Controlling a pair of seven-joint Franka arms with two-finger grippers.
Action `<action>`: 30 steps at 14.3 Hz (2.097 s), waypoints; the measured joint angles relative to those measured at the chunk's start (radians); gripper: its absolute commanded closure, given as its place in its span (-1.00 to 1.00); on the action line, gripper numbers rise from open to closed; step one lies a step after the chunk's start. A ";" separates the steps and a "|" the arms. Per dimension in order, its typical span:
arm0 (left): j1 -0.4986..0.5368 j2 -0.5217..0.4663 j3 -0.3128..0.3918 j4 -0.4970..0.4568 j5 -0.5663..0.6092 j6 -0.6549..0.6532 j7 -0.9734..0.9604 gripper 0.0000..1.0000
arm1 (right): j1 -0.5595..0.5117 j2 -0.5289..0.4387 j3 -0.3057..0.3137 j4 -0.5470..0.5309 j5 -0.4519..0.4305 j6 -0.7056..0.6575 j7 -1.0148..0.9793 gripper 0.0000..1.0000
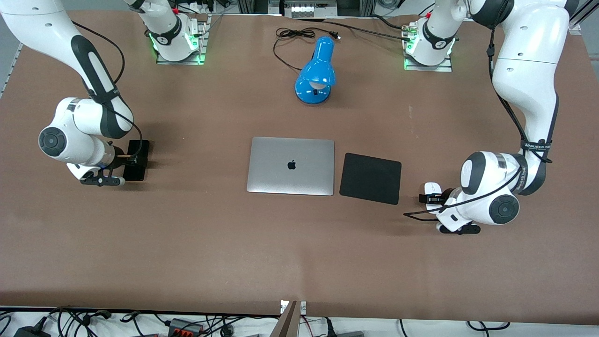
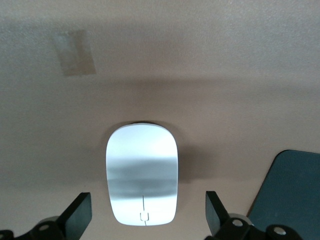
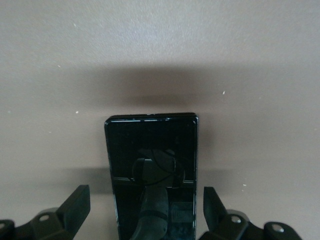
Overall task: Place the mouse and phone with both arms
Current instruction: 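Close the right gripper on the phone while the left gripper grips the mouse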
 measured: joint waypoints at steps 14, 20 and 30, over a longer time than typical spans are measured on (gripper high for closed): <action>0.000 0.029 0.000 0.000 0.000 0.001 0.001 -1.00 | 0.000 0.026 0.000 0.000 -0.001 -0.015 0.000 -1.00; 0.000 0.036 0.000 0.002 0.047 0.002 0.002 -0.36 | -0.001 0.042 0.000 0.000 -0.021 -0.015 0.000 -1.00; 0.004 0.031 -0.043 0.036 0.029 -0.021 0.003 -0.08 | -0.001 0.035 0.000 0.012 -0.022 -0.062 -0.002 0.39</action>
